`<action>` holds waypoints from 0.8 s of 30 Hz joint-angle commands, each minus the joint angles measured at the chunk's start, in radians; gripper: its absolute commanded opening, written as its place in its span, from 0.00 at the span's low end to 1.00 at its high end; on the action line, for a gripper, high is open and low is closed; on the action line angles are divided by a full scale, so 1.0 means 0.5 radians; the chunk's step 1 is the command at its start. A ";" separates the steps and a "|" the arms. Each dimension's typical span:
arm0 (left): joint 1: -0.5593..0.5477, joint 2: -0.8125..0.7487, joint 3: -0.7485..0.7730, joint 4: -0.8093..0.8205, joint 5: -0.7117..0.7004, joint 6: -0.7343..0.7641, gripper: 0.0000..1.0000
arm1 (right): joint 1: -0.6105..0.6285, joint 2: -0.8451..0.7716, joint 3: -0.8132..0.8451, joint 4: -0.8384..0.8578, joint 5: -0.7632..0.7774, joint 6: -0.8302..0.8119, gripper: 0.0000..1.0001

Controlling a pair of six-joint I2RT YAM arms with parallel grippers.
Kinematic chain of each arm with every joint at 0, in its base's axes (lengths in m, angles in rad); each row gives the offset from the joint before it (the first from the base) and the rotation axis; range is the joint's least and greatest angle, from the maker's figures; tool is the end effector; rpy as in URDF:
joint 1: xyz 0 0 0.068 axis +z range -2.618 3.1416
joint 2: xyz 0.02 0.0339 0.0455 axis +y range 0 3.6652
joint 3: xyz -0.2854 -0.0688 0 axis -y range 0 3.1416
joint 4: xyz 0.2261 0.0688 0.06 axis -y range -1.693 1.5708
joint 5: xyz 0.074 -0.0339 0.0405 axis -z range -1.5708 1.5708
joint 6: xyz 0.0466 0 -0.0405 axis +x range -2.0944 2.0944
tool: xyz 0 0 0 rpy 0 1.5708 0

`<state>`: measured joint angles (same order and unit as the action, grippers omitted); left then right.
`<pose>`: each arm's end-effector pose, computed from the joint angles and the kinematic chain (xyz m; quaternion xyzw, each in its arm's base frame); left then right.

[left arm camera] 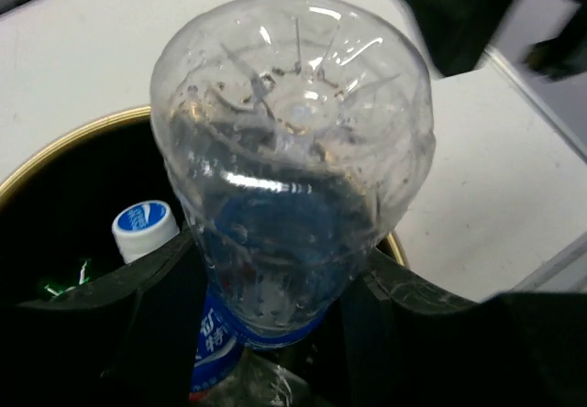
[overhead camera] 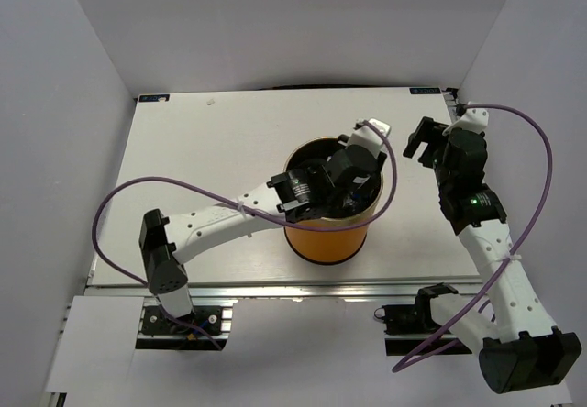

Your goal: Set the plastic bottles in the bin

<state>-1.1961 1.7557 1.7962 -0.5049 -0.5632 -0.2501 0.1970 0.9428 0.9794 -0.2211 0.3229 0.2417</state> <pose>0.1686 -0.3607 0.4123 0.2424 0.7941 -0.1567 0.5349 0.1914 0.0231 0.3910 0.1197 0.7568 0.0165 0.6424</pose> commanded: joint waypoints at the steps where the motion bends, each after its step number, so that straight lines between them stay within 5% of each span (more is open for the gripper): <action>1: 0.076 -0.195 -0.187 -0.264 -0.438 -0.058 0.00 | -0.008 -0.066 -0.038 0.049 0.094 0.041 0.89; 13: 0.478 -0.400 -0.408 -0.656 -0.310 -0.528 0.00 | -0.011 -0.045 -0.038 0.052 0.032 0.066 0.90; 16: 0.481 -0.453 -0.420 -0.564 -0.162 -0.467 0.49 | -0.014 -0.008 -0.038 0.056 -0.072 0.066 0.89; 17: 0.481 -0.489 -0.432 -0.537 -0.092 -0.448 0.84 | -0.014 0.022 -0.032 0.056 -0.157 0.060 0.89; 18: 0.481 -0.502 -0.432 -0.503 -0.070 -0.427 0.97 | -0.014 0.044 -0.026 0.049 -0.216 0.048 0.89; 24: 0.481 -0.499 -0.255 -0.558 -0.058 -0.420 0.98 | -0.017 0.255 0.063 0.111 -0.722 0.059 0.89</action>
<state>-0.9520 1.5352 1.6081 -0.7628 -0.6174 -0.4698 0.1936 1.0336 0.9600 -0.2253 0.1207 0.2592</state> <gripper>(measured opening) 0.981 0.895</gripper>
